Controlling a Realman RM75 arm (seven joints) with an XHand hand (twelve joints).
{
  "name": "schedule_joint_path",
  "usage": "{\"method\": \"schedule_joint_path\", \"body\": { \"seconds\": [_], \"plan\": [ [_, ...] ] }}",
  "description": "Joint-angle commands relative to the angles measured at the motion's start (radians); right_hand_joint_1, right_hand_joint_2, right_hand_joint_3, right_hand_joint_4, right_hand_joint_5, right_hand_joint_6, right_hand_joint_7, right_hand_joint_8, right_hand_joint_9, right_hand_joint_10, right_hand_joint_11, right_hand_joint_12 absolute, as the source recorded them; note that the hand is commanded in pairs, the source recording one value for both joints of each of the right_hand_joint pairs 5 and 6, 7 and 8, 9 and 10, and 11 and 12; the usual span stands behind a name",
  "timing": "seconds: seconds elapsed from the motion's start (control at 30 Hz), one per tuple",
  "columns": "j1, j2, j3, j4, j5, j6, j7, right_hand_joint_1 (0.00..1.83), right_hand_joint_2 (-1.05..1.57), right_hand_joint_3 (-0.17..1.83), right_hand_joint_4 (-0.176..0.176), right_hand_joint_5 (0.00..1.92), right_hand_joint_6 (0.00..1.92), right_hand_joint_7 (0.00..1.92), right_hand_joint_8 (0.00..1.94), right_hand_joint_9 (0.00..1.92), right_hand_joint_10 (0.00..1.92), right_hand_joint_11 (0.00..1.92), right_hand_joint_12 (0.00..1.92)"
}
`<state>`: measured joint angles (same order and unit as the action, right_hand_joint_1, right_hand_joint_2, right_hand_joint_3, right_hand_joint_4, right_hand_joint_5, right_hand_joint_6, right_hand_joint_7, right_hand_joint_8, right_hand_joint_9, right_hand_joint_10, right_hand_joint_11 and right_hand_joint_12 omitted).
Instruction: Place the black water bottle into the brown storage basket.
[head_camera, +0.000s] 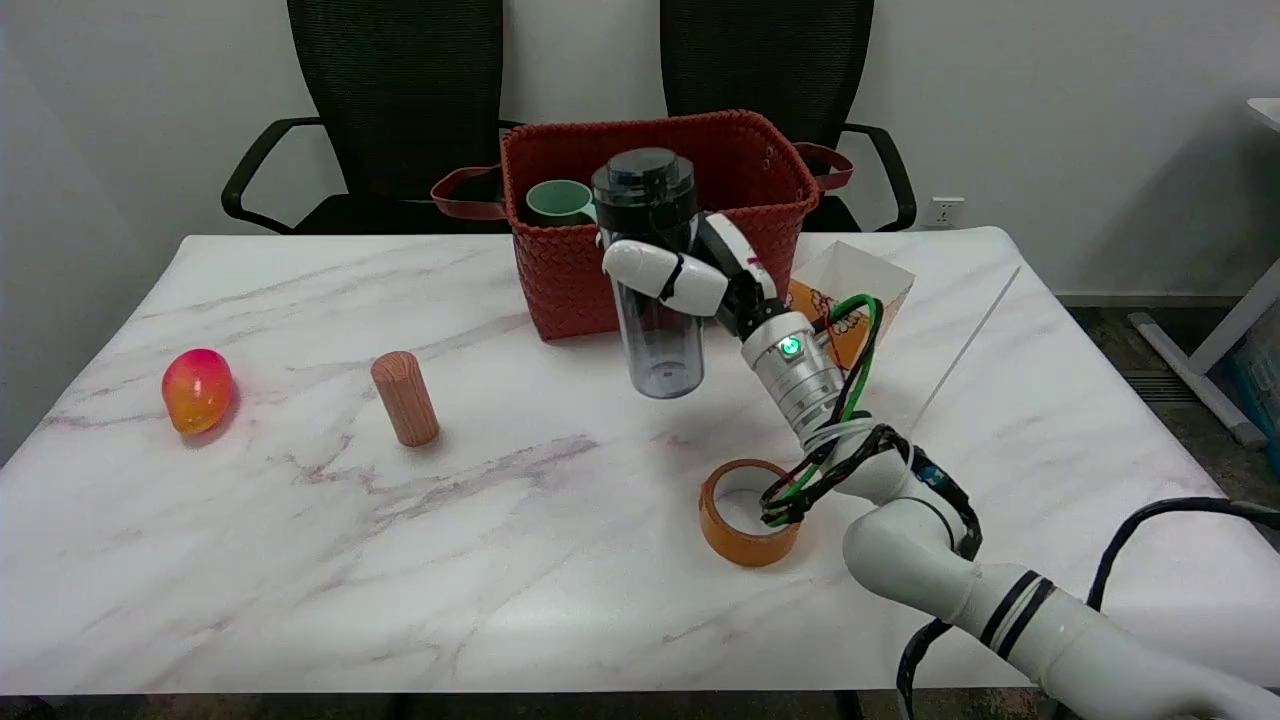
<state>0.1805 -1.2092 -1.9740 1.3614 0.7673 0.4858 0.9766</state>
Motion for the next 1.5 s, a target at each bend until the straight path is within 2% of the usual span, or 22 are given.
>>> {"method": "schedule_joint_path", "body": {
  "seconds": [0.03,0.3,0.57,1.17,1.5],
  "plan": [
    [0.031,0.025,0.076,0.119,-0.002,0.007,-0.06,0.91,0.67,-0.17,0.0,0.96,0.96,1.41,1.41,1.33,1.33,1.51,1.51],
    [0.079,0.027,0.102,0.124,0.002,0.006,-0.11,0.91,0.67,-0.17,0.0,0.95,0.95,1.39,1.39,1.31,1.31,1.5,1.5],
    [0.163,0.033,0.107,0.052,-0.002,0.006,-0.118,0.92,0.65,-0.17,0.0,0.93,0.93,1.38,1.38,1.28,1.28,1.46,1.46],
    [0.395,0.026,0.087,-0.258,-0.002,0.022,-0.11,0.9,0.59,-0.17,0.0,0.91,0.91,1.35,1.35,1.21,1.21,1.33,1.33],
    [0.561,0.004,-0.021,-0.484,-0.003,0.084,-0.11,0.87,0.56,-0.17,0.0,0.89,0.89,1.35,1.35,1.2,1.2,1.34,1.34]
  ]
}}
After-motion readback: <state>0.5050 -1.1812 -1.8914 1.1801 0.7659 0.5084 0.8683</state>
